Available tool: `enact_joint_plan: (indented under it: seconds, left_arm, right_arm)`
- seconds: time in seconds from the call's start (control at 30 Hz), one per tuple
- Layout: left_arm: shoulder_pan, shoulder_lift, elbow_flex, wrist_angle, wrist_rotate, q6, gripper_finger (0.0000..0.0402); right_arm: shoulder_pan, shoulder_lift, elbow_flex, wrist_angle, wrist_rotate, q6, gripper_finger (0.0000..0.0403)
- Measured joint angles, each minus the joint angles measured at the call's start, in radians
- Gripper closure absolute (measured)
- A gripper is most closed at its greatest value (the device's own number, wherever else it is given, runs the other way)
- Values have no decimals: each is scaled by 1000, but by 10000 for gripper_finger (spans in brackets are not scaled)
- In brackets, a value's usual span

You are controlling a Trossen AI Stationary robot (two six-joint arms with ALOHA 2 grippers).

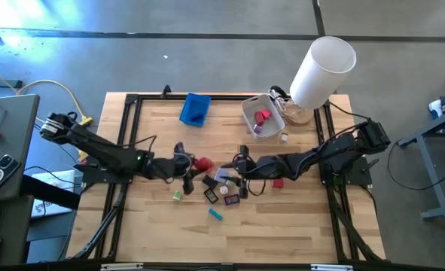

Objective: Pick & Place Office items
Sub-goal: Put the left red charger adapter into the white bin

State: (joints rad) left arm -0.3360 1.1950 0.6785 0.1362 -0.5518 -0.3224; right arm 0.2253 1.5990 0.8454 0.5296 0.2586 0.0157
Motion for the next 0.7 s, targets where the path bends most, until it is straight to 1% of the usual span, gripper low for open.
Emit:
enact_joint_plan:
  seconds: [0.13,0.23,0.43,0.7]
  left_arm:
    - [-25,28,0,83,0,66,290]
    - [-27,46,0,141,11,100,290]
    - [9,89,2,264,139,143,290]
    - [68,150,1,313,243,142,290]
  right_arm:
    - [2,0,0,112,-32,-56,250]
    - [2,0,0,163,-65,-73,250]
    - [-11,0,0,178,-78,-80,250]
    - [-12,0,0,156,-77,-92,250]
